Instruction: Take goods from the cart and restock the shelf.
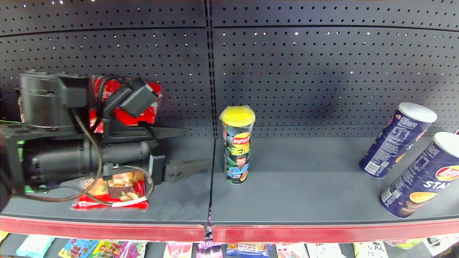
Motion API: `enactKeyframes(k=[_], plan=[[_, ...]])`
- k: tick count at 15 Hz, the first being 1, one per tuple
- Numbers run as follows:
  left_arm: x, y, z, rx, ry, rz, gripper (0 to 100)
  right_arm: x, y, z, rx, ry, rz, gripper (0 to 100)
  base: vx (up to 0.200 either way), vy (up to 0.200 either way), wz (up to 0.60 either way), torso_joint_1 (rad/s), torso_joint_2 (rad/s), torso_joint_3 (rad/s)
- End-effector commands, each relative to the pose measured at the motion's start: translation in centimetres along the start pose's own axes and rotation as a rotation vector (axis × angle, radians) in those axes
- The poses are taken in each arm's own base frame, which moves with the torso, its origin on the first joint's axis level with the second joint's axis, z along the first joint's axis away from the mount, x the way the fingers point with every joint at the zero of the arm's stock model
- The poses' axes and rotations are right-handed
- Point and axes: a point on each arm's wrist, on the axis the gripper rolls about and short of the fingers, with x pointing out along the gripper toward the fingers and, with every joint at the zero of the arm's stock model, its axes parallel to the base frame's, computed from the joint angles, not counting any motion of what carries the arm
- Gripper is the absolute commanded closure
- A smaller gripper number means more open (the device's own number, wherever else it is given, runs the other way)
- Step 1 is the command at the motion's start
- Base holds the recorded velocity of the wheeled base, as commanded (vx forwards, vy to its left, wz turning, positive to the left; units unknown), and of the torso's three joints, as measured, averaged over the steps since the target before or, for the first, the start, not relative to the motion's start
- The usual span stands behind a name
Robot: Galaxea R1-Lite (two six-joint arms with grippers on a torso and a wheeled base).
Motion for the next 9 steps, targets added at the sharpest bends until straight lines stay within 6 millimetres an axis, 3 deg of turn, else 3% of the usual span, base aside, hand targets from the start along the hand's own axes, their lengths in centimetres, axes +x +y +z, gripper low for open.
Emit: enactKeyframes(k=[1,5,9], plan=[[4.7,1.4,-1.1,-0.022,0.059,-0.042,0,0.1,0.0,0.0,0.000,0.006,0.002,100,0.000,0.000,0.00,0.000,0.00,0.000],[7.4,3.0,-0.3,-0.007,0.038,-0.031,0,0.1,0.0,0.0,0.004,0.009,0.002,100,0.000,0.000,0.00,0.000,0.00,0.000],[8.4,4.6,0.4,0.023,-0.006,-0.003,0,0.1,0.0,0.0,0.026,0.010,0.002,100,0.000,0.000,0.00,0.000,0.00,0.000]])
